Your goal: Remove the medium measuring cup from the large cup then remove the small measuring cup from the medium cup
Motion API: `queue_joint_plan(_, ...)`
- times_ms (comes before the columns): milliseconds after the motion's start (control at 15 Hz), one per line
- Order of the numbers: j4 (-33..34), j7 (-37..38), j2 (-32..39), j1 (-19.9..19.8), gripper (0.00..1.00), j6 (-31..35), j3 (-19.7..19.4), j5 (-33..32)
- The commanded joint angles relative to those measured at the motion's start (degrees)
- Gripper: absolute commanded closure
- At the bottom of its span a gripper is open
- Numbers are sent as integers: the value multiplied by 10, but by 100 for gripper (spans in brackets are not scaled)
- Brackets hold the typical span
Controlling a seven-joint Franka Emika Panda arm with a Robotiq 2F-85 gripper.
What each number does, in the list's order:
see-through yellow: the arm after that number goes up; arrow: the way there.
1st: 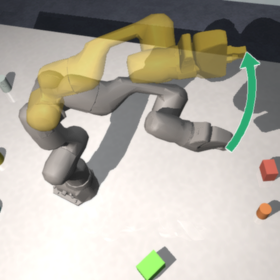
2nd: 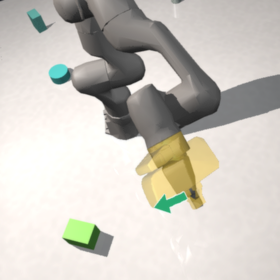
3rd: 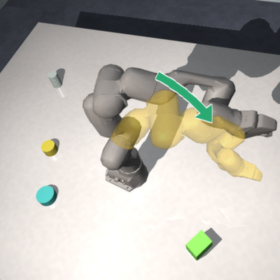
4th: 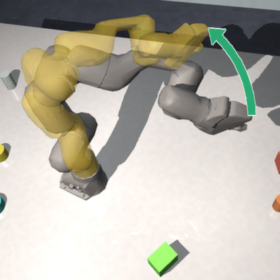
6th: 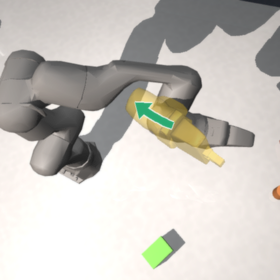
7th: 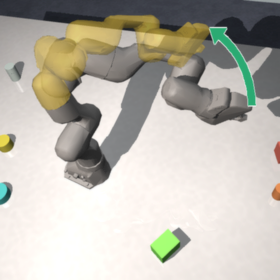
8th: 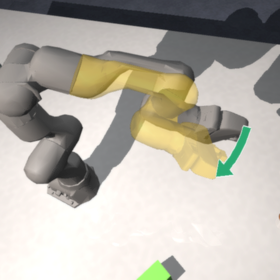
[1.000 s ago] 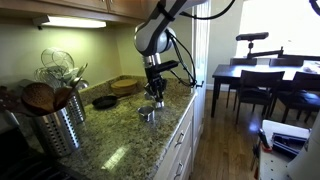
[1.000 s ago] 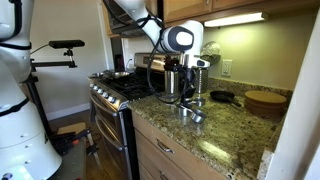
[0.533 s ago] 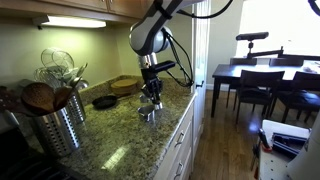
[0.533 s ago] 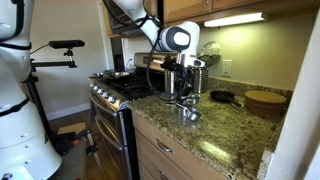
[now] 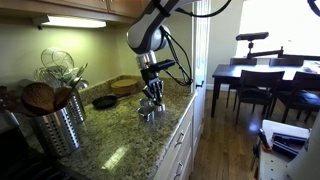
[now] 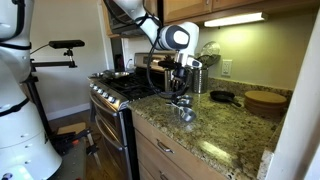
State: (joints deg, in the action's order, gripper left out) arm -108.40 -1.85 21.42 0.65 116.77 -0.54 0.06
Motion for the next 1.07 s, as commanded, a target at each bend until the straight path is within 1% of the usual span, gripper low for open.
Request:
queue_joint_plan(0,2,-27,-13,-11,88,-31,8,12)
queue_joint_plan(200,7,-53,-10,-15,88,-46,13,25)
queue_joint_plan(400,5,-21,-10,-8,88,-28,0,8)
queue_joint_plan(600,4,-4,-10,-9,88,-18,-8,2)
queue_joint_plan(1000,1,65,-7,-13,88,16,-34,-18)
